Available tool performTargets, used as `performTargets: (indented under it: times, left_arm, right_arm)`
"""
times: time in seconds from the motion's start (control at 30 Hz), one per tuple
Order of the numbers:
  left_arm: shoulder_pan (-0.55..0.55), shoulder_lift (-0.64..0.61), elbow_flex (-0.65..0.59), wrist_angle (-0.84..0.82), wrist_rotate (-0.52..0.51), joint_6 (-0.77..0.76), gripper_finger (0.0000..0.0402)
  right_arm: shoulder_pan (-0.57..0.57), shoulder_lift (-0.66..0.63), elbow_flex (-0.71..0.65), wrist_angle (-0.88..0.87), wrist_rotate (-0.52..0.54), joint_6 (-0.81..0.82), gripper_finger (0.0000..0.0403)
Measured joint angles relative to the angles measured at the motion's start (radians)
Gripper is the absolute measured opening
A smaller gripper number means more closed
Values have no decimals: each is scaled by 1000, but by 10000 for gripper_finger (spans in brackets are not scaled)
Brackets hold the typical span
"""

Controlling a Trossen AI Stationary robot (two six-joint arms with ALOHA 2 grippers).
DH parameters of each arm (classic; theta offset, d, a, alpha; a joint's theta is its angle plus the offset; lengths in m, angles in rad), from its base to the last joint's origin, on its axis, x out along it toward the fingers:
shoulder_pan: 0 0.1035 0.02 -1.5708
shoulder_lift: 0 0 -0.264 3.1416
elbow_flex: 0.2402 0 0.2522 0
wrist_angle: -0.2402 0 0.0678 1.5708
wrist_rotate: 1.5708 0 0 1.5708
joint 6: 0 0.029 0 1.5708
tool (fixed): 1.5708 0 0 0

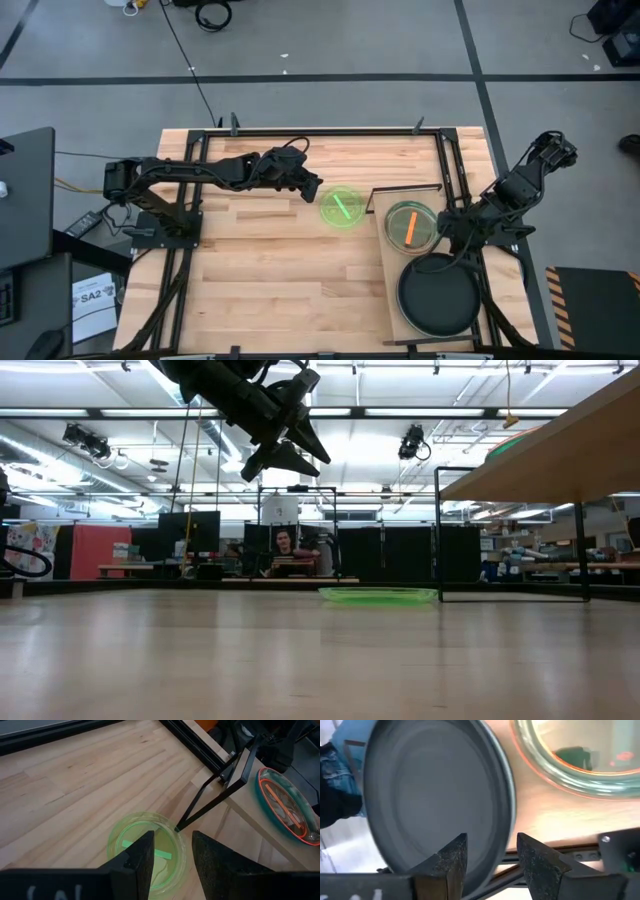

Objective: Place and stack plates onto a shelf
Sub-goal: Stack the green plate on top of the orange plate on the shelf

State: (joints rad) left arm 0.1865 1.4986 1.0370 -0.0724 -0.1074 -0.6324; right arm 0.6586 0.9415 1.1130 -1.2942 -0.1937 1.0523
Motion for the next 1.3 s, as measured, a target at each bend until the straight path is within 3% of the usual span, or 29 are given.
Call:
performTargets:
  times: [0.63, 0.97, 1.1, 1.3]
  left_arm:
    - [-1, 0, 0, -12, -4, -2, 139]
    - [-1, 18, 0, -75, -54, -24, 139]
    - [-1, 69, 0, -76, -57, -54, 139]
    - [1, 154, 0, -63, -58, -74, 139]
  right_arm:
    - [0, -148, 0, -65, 108, -8, 176]
    - [-33, -261, 0, -6, 301, -16, 176]
    - [-53, -288, 0, 102, 400, -96, 177]
    - [-82, -310, 0, 318, 531, -355, 175]
